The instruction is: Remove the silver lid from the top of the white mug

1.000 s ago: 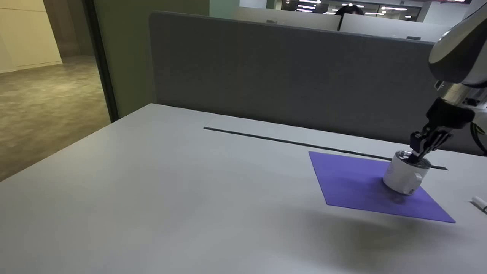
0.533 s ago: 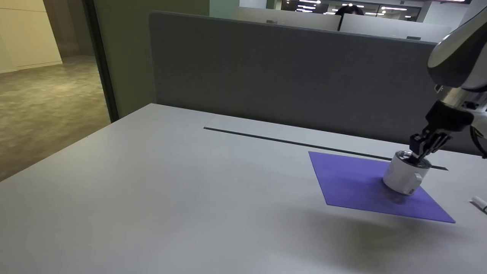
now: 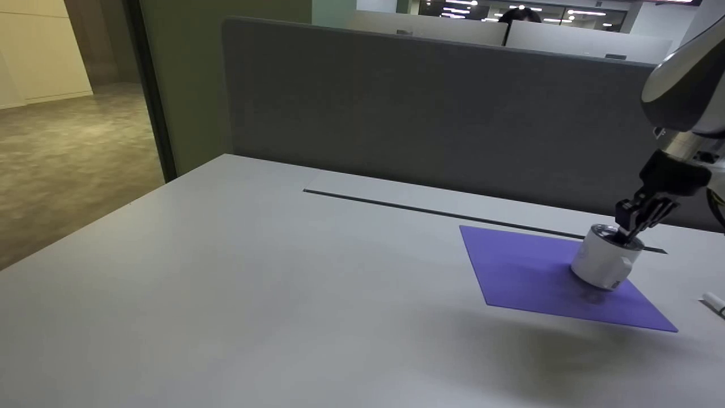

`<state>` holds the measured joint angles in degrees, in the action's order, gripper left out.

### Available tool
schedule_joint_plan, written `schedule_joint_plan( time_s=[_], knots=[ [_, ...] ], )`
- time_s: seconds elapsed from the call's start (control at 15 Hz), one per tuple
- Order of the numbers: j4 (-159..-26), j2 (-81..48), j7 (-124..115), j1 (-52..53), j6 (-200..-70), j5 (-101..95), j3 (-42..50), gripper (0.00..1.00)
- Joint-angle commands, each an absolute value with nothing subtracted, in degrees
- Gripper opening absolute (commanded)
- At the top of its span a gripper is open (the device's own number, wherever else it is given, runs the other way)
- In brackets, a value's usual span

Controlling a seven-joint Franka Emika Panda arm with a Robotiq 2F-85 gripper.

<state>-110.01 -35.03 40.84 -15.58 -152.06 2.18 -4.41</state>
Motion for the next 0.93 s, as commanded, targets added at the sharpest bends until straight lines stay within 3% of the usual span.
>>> schedule_joint_plan(
  time_s=[0.0,0.53,0.87],
  knots=[
    [-107.98,-36.2,38.86,-15.5,-151.7,1.39,-3.46,0.0],
    [-105.71,-31.93,46.56,-22.97,-146.81,13.02,-12.45,0.0],
    [-102.83,-24.29,46.56,-20.46,-130.47,12.33,-8.09,0.0]
  ],
)
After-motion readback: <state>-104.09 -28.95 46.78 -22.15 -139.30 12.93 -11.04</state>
